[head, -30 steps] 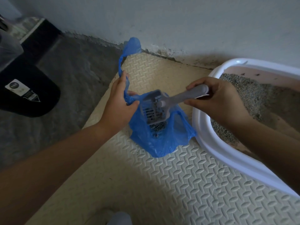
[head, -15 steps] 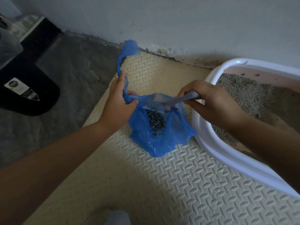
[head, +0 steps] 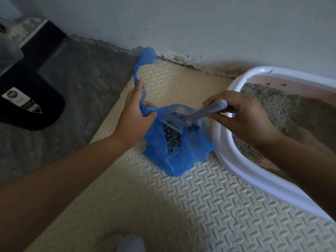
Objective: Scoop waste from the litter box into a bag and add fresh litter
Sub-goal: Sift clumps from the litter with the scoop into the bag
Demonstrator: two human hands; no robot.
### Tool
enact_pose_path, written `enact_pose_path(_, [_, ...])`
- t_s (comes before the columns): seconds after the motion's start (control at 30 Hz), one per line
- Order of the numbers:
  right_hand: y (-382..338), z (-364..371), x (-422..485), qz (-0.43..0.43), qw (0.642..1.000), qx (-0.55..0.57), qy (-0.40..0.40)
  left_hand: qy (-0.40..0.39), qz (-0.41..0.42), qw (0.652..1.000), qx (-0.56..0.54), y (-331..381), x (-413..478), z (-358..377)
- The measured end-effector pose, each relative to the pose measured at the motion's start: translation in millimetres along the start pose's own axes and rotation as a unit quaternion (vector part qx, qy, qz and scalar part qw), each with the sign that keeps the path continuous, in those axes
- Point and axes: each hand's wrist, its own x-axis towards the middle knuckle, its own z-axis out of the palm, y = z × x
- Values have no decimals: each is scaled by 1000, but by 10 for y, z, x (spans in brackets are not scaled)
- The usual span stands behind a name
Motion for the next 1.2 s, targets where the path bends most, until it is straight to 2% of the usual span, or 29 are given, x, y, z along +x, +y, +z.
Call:
enact_pose_path(0.4, [17, 106, -56, -125, 990, -22, -69, 5, 0, 1000, 6, -6, 21, 11])
enact_pose_path(0.97, [65, 60, -147, -152, 985, -45, -71, 9, 11, 1000, 22, 26, 31, 35])
enact_pose_path(1.2, [57, 47, -177, -128, 990, -34, -49, 11, 15, 1000, 19, 42, 39, 53])
